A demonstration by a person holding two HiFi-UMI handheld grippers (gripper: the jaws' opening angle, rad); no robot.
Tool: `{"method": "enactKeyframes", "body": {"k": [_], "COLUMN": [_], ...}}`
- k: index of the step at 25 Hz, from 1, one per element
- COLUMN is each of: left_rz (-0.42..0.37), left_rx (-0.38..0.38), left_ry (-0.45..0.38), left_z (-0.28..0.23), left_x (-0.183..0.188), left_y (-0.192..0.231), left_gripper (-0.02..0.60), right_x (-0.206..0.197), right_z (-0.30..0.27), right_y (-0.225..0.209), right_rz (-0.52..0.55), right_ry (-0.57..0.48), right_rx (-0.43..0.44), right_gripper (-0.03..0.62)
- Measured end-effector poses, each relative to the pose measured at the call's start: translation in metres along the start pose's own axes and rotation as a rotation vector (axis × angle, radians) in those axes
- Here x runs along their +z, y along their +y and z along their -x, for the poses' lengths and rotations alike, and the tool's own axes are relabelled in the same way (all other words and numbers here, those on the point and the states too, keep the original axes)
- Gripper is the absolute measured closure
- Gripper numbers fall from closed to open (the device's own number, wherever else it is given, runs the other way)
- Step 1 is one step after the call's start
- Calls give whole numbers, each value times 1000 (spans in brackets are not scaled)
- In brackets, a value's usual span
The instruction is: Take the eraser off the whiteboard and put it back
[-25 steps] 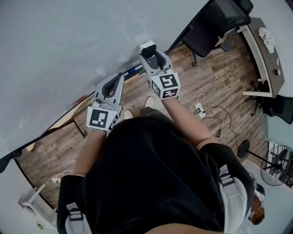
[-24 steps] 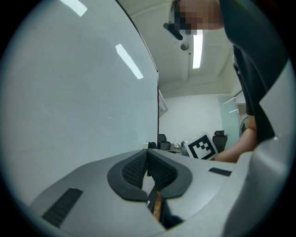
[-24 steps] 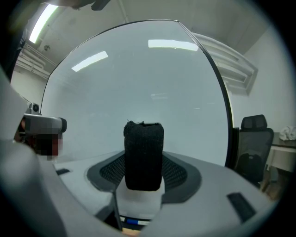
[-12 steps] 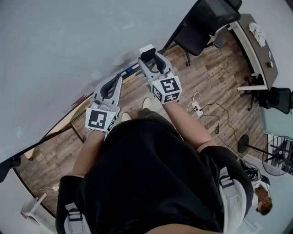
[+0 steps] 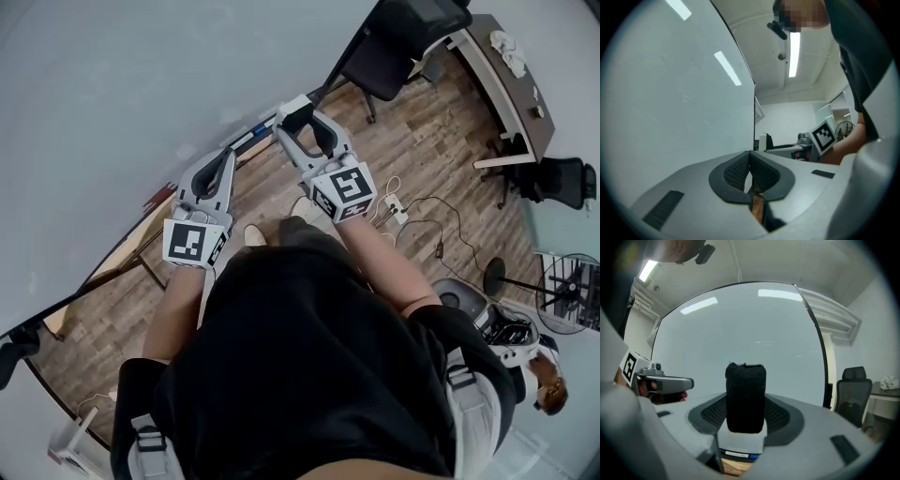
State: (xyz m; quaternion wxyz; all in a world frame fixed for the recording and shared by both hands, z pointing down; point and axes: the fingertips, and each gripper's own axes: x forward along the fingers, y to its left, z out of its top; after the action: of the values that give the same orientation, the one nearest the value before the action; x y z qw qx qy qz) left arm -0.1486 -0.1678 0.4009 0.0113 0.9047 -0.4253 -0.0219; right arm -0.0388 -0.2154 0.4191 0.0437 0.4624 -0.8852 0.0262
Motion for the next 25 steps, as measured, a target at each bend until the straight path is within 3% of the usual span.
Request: {"method": "enactKeyframes", "body": {"k": [4, 11, 25], "left_rz": [8, -30, -53], "left_rx": [18, 83, 316], "left_ry": [-8, -38, -22], "left_z": [11, 27, 74], "left_x": [5, 25, 24], "left_y": [-5, -43, -136], "left_gripper": [586, 586, 586], "right_x": [13, 46, 28], "right_z": [17, 58, 139], "right_y": [18, 43, 64], "right_rz": [25, 58, 50], "right_ry": [-11, -76, -69], "right_rx": [38, 178, 466], "right_gripper": [370, 370, 370]}}
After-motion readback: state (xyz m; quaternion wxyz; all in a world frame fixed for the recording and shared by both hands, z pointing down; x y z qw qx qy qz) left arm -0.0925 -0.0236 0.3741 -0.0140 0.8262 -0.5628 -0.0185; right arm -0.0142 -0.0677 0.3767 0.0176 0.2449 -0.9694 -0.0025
